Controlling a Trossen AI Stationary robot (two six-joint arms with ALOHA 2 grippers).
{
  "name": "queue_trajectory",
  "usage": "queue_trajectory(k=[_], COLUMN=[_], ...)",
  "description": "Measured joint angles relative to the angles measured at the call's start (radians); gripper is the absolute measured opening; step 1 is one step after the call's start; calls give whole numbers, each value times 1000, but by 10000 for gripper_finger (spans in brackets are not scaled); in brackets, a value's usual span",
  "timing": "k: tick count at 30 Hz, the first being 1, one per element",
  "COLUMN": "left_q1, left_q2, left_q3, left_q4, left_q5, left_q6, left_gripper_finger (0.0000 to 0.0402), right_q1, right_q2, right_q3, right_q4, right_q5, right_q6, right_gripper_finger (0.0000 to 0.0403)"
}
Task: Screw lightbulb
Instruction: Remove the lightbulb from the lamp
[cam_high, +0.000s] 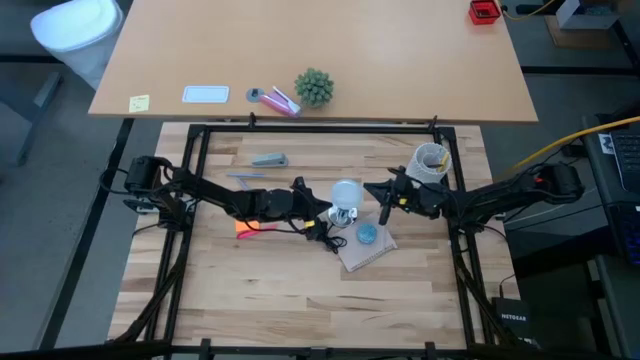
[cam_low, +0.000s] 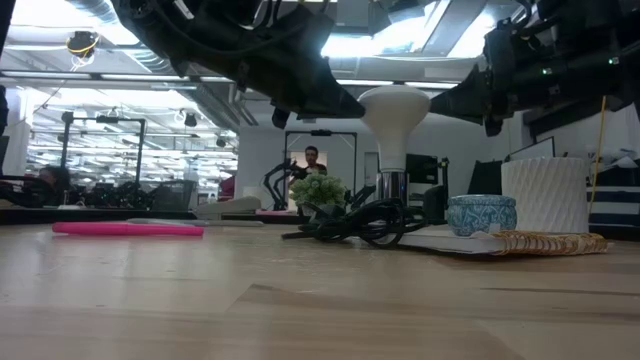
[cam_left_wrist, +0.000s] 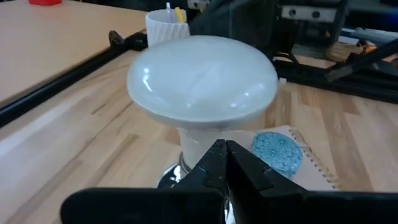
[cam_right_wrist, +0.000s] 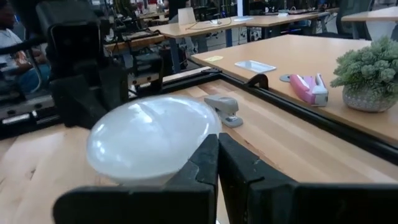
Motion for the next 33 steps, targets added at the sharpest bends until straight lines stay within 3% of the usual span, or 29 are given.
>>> queue_trajectory(k=[8,16,19,22,27,33], left_q1=[-9,-12,-7,11,84,144], left_q2=[0,-54,-80,-86,-83,-56], left_q3=[0,0,0,0,0,0], left_q4=[-3,-123,-124,-102,-97,-11], left_q5=[0,-113,-192,-253,-258,-112], left_q6=[0,0,15,56,55,56], left_gripper_finger=[0,0,0,0,0,0], right_q1=[2,2,2,2,2,2], right_q2=[-66,-158,-163,-139,-79,-28], right_q3=[0,0,0,0,0,0], right_q4=[-11,-51,-53,-54,-54,-53], right_q5=[-36,-378,-448,-446,-415,-322], right_q6=[-6,8,34,37,37,37], right_gripper_finger=[11,11,11,11,11,11])
